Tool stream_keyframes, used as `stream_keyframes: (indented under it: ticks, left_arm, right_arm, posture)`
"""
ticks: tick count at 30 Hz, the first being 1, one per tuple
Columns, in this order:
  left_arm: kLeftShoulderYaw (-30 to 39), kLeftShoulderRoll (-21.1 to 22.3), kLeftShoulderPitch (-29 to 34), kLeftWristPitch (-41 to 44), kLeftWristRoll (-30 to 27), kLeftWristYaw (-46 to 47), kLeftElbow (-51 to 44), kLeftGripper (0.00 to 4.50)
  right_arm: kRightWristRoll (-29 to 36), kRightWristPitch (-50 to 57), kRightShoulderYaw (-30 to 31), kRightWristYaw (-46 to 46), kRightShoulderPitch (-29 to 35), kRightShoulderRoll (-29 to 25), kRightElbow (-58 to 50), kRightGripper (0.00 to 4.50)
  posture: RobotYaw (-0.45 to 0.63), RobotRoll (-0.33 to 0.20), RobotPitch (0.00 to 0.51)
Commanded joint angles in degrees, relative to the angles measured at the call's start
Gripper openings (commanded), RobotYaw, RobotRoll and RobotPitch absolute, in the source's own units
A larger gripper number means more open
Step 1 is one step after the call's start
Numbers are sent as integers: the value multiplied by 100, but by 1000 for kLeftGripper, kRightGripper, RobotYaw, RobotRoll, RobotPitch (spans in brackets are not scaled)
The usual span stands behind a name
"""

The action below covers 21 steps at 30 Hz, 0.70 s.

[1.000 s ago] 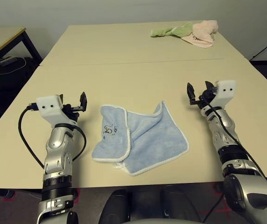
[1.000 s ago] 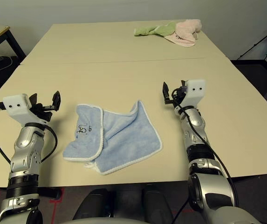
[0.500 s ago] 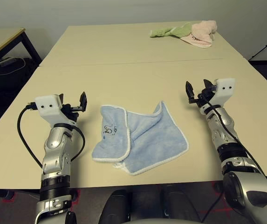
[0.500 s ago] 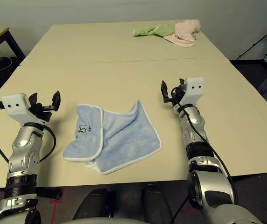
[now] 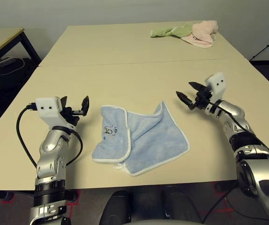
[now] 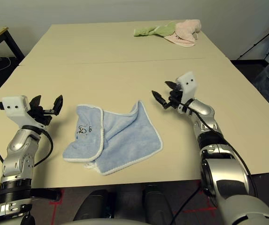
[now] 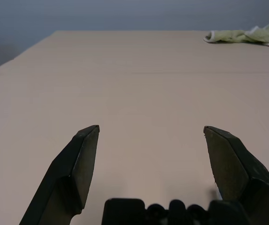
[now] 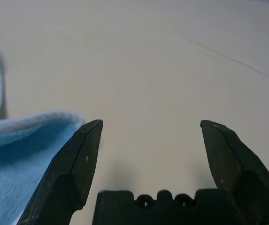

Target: Fold the towel and set it aside.

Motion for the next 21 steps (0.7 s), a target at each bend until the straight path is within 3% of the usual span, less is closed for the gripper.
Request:
stream_keyframes:
  ticks: [1,4,11,16,21]
  left_arm:
    - [-95,114,118,216,-45,-132,-181,4500]
    - [-157,173,200,346,-99,-291,-337,4500]
    - [-496,842,555,764,-771,-1879,-894,4500]
    - [-763,1370,506,955,-1020,-2857,-831,4500]
    - [-1085,1628,379,1171,-1119,-3506,-799,4500]
  right_arm:
    - [-335,-272,258,307,-327,-56,379,4475]
    - [-590,-464,430,386,-577,-88,608,4475]
    - [-879,-613,612,619,-1072,-19,910,4475]
    - [-1222,-756,851,637,-1237,-45,1010,4475]
    - [-1371,-829,887,613,-1324,-84,1098,4475]
  posture:
    - [45,0,56]
    - [60,0,57]
    - [76,0,58]
    - [80,0,61]
    - [83,0,69]
